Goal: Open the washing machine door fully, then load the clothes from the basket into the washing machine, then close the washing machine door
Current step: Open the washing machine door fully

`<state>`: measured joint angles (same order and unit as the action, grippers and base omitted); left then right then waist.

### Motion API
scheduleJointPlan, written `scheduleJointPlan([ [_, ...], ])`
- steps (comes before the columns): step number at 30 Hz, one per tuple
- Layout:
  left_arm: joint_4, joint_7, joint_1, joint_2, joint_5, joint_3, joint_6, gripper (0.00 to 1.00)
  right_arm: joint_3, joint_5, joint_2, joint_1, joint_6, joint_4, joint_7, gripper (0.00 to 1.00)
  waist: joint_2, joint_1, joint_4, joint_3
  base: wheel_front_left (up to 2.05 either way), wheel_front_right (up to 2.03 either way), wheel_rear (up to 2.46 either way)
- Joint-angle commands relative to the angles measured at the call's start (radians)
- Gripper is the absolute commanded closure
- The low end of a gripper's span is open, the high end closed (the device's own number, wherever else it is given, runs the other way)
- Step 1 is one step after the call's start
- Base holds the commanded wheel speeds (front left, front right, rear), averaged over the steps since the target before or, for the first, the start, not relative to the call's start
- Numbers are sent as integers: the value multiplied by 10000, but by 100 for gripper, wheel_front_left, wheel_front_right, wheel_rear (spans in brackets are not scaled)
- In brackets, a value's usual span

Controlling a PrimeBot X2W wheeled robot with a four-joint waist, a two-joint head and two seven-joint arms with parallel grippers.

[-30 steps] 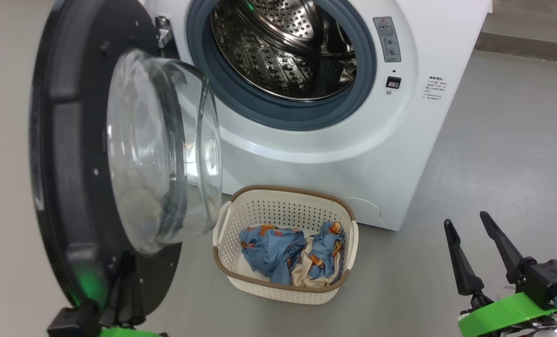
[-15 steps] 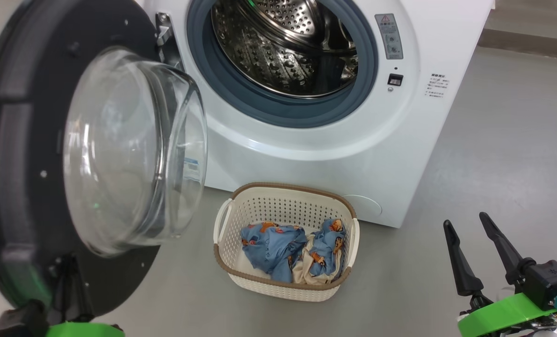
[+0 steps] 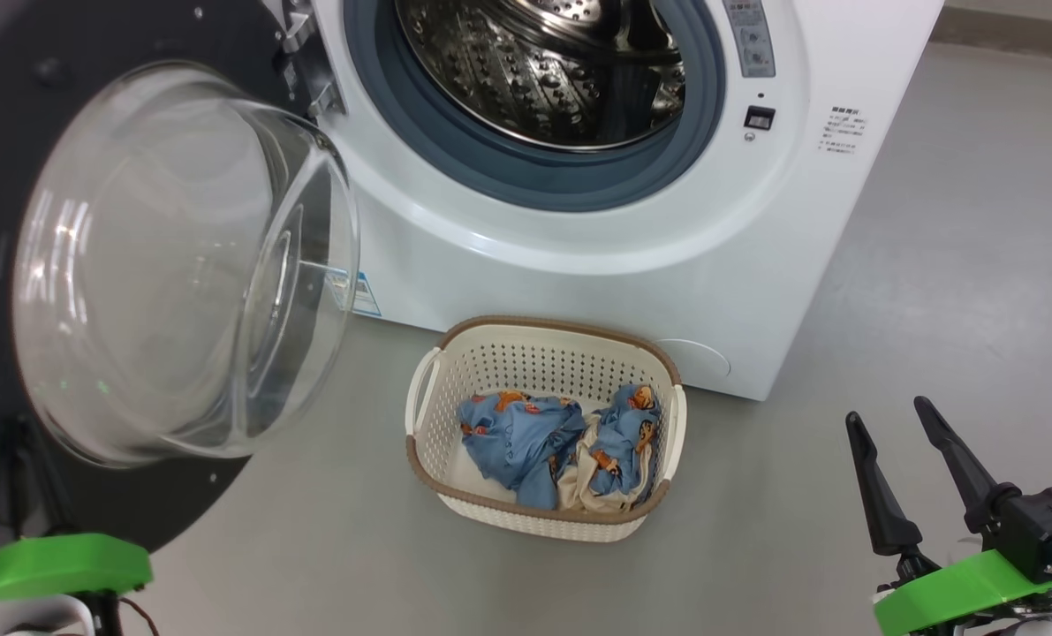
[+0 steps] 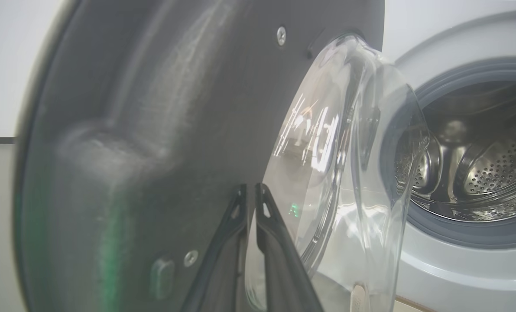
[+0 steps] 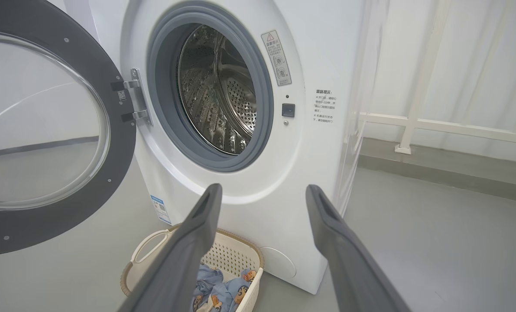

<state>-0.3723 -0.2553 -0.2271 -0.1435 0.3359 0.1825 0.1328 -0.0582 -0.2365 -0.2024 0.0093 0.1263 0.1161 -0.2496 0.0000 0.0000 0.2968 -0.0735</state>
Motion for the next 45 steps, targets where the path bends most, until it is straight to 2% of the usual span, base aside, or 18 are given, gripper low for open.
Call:
scheduleJointPlan([
  [1,131,-65,-500,-505,-84,530,81,100,-145,15,-243,-228,44,-262,-122,0,0,0,-6,-87,0,0,0],
  [11,-505,-65,-1274,-613,-535,1576,-92,100,-109,-13,-499,-460,44,-341,-122,0,0,0,-44,-612,0,0,0],
  [26,-1601,-65,-2250,-896,-1285,3212,-119,100,-142,-47,-780,-908,44,-444,-122,0,0,0,-152,-1365,0,0,0],
  [45,-3336,-65,-3561,-1791,-1959,3967,-202,100,-273,-91,-1200,-1272,44,-576,-122,0,0,0,-197,-2176,0,0,0],
])
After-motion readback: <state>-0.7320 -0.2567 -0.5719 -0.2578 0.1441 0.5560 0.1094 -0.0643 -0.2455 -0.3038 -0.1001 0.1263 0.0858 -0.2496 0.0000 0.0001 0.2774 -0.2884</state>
